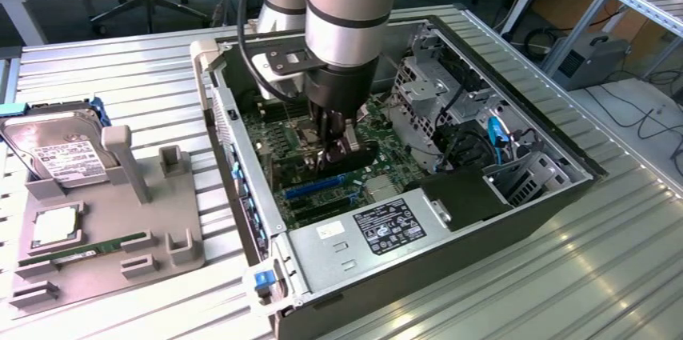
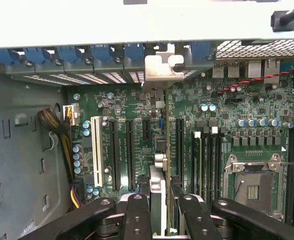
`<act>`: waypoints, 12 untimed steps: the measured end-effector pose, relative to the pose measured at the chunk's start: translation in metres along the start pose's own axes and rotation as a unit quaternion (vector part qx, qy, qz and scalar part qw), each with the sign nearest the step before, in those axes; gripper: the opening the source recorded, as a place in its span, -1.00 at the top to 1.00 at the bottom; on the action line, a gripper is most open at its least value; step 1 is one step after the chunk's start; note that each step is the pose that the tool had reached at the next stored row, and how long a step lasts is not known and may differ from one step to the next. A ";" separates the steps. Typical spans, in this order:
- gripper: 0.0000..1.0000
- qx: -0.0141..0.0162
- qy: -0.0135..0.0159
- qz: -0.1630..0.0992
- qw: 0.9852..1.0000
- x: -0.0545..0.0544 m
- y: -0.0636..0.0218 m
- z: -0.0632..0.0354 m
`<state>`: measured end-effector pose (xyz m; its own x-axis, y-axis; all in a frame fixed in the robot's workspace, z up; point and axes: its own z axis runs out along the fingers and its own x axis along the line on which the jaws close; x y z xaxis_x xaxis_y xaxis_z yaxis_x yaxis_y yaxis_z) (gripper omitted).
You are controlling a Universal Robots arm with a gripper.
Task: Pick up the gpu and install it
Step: 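Insert the gpu into the slot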
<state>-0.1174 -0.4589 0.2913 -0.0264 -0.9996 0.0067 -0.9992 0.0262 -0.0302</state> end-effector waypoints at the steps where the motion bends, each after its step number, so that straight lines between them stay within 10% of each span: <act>1: 0.47 0.000 0.000 0.000 1.000 0.000 -0.0008 0.0002; 12: 0.47 0.000 0.002 0.003 1.000 -0.001 -0.0013 0.0004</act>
<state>-0.1161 -0.4581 0.2909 -0.0321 -0.9994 0.0110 -0.9991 0.0318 -0.0294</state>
